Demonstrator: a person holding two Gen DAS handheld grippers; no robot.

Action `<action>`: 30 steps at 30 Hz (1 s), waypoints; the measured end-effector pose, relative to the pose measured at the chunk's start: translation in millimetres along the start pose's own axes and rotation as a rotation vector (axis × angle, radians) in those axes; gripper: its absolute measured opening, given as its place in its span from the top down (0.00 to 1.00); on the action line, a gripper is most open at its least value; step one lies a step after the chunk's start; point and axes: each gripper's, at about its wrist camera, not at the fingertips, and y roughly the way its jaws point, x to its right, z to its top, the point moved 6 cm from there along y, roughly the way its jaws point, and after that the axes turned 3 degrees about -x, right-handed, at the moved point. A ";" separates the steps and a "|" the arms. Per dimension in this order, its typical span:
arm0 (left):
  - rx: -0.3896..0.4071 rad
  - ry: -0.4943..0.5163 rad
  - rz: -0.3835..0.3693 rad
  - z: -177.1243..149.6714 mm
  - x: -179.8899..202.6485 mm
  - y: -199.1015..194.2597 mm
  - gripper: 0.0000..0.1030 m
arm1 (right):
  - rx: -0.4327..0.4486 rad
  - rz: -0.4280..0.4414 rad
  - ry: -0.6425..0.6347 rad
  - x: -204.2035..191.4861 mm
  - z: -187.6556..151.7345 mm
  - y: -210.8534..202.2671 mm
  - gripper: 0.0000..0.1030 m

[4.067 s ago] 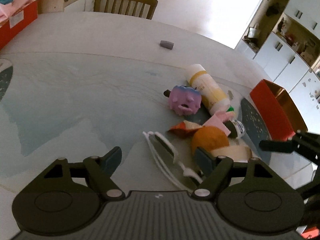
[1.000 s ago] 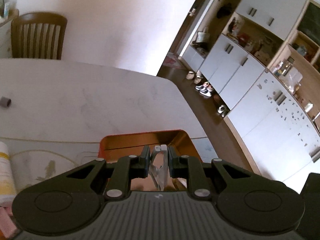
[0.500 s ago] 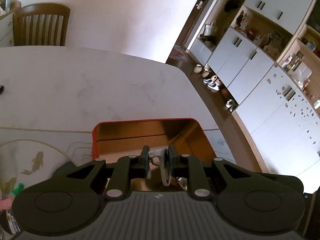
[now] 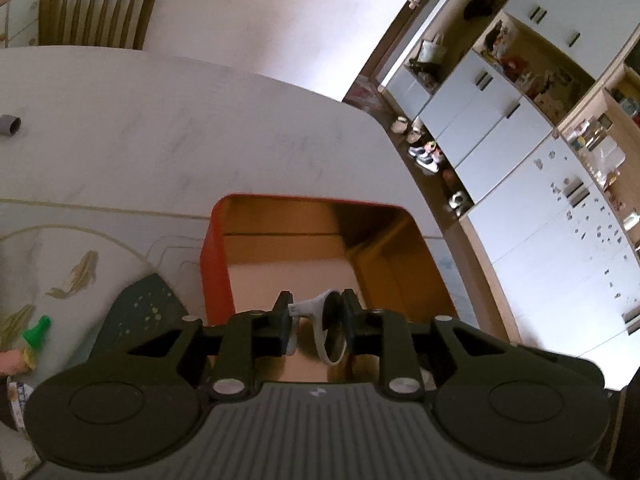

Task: Organize rigid objects
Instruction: 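Carry sunglasses and tape roll into the red tin box and open both tools, then withdraw both open tools from the box back over the table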

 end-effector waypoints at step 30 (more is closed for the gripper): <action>0.163 0.233 0.083 -26.3 21.2 -108.3 0.45 | 0.126 0.039 0.252 -15.3 24.2 -66.4 0.31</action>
